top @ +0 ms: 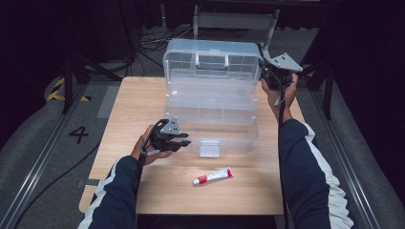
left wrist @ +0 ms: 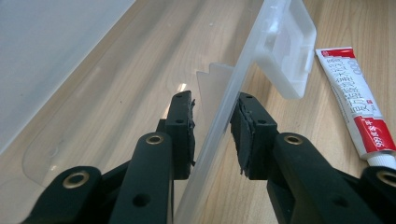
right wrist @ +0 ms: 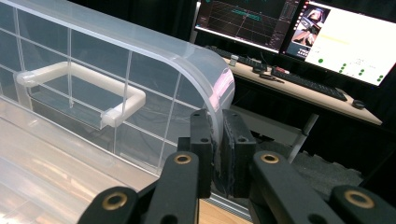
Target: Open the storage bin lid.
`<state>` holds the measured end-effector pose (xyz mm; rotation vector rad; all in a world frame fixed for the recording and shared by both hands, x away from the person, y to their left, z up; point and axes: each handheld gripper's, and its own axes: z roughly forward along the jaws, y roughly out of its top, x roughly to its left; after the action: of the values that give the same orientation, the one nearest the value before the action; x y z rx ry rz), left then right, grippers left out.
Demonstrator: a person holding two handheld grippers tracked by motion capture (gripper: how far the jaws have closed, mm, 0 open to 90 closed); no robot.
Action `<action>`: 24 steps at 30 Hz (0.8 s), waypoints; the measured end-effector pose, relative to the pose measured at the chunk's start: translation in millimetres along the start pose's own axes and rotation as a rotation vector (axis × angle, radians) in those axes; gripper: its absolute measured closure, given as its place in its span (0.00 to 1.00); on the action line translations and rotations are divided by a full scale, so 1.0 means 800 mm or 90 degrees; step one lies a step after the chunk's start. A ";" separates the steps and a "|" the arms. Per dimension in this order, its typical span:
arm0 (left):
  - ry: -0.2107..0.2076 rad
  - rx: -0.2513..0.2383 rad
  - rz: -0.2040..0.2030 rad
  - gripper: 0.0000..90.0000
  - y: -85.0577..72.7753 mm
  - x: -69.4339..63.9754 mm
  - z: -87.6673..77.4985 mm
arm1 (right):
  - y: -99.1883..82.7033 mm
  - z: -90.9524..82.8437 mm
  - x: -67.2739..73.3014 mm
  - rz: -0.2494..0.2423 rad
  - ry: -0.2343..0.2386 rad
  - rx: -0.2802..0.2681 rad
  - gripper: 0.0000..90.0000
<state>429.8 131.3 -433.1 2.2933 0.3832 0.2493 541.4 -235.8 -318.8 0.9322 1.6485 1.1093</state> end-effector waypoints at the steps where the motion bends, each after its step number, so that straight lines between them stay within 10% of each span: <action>1: 0.000 0.000 0.000 0.78 0.000 0.000 0.000 | 0.000 0.000 0.001 -0.004 -0.002 0.001 0.94; 24: -0.007 0.009 -0.013 0.79 0.001 0.001 0.000 | 0.006 0.032 -0.015 0.028 0.025 0.030 0.94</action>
<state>430.6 131.1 -432.0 2.3021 0.4032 0.2248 569.8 -238.4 -315.3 0.9871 1.6998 1.1280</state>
